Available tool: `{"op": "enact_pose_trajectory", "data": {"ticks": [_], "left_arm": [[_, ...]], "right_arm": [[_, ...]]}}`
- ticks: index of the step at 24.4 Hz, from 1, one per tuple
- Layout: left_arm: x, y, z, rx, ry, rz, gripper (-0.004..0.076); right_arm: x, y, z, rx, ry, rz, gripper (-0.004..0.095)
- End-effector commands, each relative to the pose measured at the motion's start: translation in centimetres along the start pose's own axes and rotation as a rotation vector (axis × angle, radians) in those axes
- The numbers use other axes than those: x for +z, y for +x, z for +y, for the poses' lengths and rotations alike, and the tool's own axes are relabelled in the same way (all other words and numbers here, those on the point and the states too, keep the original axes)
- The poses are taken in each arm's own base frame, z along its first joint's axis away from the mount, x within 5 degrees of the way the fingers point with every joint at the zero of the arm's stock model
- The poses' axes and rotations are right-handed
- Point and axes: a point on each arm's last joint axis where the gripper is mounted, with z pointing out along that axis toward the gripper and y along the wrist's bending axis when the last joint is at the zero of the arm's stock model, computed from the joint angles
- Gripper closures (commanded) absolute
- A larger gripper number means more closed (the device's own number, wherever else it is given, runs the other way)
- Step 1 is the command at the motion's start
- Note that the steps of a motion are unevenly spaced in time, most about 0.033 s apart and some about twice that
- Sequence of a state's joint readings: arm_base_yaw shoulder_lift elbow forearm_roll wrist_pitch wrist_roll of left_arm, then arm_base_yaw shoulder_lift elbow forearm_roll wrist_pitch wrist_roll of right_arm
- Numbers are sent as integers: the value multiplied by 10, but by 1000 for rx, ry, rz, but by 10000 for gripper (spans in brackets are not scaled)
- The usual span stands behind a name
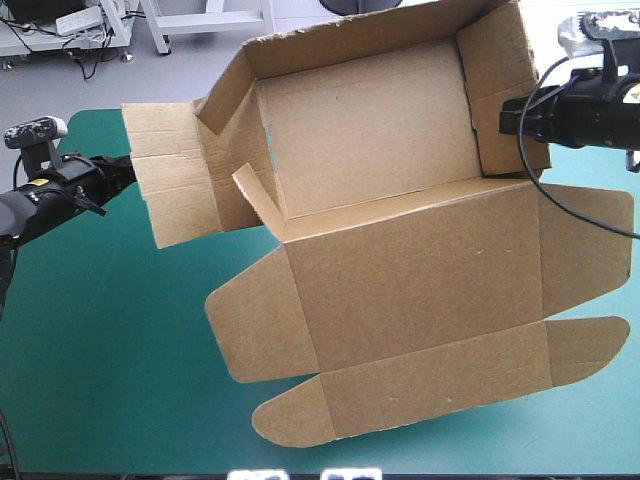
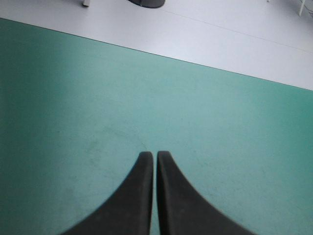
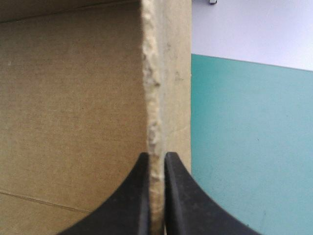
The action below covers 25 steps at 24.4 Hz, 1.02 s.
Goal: Fold the box
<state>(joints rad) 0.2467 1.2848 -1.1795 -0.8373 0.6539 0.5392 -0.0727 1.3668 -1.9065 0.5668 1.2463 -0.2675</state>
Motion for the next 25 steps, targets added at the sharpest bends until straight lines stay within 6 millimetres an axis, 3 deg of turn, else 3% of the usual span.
{"op": "enact_pose_trajectory", "data": {"ticks": [1,4,12,19,25], "left_arm": [[-7,-13,-13,-27,97,-78,714],[-6,-14,-20,-28,194,-86,713],[-11,-15,-41,-75,469,-87,714],[-19,-12,-56,-90,657,-48,714],[-21,-12,-58,-95,686,-42,714]], "right_arm": [[-42,-6,28,-45,-35,-144,909],[-55,-5,34,-66,-20,-176,909],[-47,-10,28,-58,-15,-198,909],[-12,-18,14,-19,-108,-177,909],[6,-19,5,-15,-117,-153,909]]}}
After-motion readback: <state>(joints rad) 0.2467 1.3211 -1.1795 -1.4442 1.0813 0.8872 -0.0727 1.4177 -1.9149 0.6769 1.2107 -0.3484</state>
